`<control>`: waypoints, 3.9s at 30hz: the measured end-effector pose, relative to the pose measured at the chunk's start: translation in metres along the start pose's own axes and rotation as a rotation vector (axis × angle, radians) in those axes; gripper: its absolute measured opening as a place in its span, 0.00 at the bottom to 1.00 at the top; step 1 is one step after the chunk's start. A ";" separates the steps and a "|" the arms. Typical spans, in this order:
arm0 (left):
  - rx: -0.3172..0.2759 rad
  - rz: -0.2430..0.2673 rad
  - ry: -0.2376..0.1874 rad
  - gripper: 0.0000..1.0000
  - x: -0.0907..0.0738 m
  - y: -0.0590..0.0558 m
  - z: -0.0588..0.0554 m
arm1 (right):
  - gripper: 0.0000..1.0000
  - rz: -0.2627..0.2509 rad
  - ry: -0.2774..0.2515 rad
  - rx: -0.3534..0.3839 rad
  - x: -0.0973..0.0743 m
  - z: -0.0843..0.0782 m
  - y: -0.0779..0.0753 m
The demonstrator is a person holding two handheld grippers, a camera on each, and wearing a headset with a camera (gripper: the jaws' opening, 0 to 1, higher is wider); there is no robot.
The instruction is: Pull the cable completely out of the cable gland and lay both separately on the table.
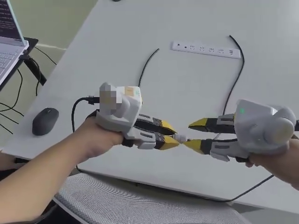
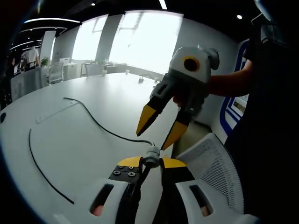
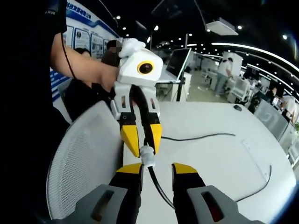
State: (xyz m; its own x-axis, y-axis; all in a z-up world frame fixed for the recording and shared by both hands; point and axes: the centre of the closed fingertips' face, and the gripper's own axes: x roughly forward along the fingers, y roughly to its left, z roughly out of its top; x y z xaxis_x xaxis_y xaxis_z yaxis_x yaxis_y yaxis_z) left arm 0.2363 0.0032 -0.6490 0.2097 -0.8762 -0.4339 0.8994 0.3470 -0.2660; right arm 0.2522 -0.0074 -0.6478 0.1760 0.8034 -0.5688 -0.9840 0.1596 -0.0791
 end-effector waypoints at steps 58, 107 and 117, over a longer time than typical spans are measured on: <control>0.010 0.052 -0.011 0.15 0.011 0.017 0.004 | 0.00 -0.239 0.149 -0.102 0.004 -0.029 -0.012; 0.044 0.143 -0.038 0.15 0.025 0.018 0.015 | 0.00 -0.457 0.199 0.568 -0.023 -0.123 -0.041; 0.056 0.177 -0.033 0.15 0.020 0.026 0.014 | 0.01 -0.455 0.163 0.452 -0.032 -0.112 -0.042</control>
State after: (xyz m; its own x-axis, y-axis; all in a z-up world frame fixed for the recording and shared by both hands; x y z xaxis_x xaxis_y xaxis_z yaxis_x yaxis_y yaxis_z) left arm 0.2698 -0.0101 -0.6524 0.3788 -0.8139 -0.4406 0.8669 0.4787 -0.1391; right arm 0.2848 -0.1042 -0.7179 0.5301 0.5076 -0.6792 -0.6979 0.7162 -0.0095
